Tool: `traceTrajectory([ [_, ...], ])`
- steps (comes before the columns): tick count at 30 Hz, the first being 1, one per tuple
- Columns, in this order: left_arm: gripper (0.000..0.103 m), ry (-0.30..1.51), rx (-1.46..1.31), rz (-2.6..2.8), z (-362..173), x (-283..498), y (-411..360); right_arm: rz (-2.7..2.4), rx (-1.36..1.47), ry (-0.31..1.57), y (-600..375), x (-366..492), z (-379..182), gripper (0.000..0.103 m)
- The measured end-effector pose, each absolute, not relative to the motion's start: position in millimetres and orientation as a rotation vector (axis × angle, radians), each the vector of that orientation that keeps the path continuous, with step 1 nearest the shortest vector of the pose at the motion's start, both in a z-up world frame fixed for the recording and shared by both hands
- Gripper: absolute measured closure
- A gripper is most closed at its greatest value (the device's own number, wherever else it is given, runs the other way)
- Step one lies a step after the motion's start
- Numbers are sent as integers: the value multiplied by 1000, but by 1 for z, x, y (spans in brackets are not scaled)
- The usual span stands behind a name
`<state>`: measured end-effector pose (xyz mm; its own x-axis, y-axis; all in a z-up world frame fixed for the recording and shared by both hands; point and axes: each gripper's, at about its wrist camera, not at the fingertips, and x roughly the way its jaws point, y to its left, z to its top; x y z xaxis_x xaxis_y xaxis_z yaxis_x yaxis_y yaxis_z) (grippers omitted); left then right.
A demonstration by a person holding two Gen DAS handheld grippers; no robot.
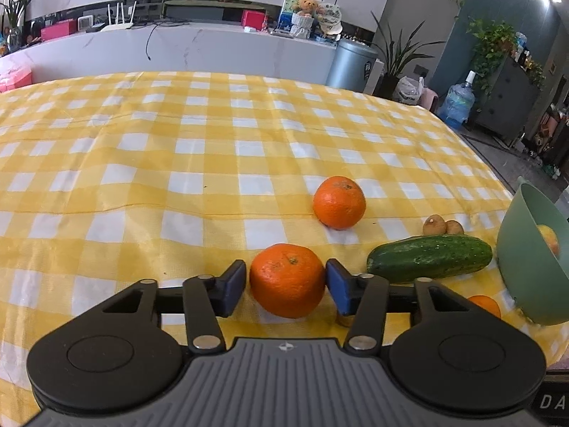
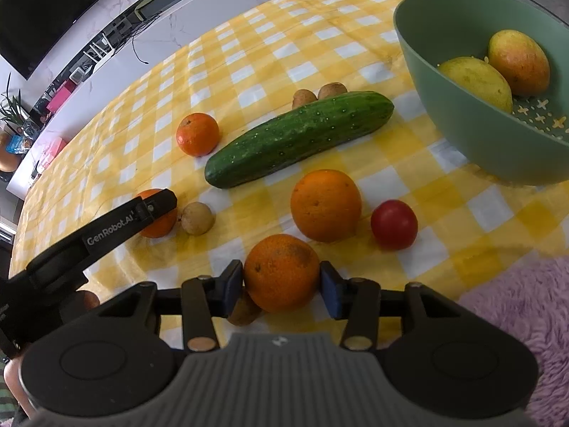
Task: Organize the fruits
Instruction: 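Grasp another mandarin orange with the left tool, then carry the mandarin in the left tool and the large orange in the right tool over the green bowl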
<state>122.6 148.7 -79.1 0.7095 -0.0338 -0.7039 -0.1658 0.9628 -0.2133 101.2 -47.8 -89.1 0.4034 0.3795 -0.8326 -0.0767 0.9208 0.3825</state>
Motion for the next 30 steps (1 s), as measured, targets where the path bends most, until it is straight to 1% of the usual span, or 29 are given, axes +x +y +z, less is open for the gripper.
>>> traceTrajectory([
  [6, 52, 746, -237, 67, -76, 117, 144, 294, 302, 1124, -48, 101, -89, 59],
  [13, 52, 642, -392, -26, -61, 101, 155, 294, 301, 1103, -48, 99, -86, 60],
  [18, 52, 583, -401, -112, -48, 89, 146, 295, 321, 1076, -52, 97, -84, 60],
  [23, 52, 553, -389, -128, -34, 82, 138, 322, 352, 986, -59, 88, -73, 61],
  [30, 51, 489, -390, -103, 2, 70, 136, 393, 460, 886, -76, 75, -51, 60],
])
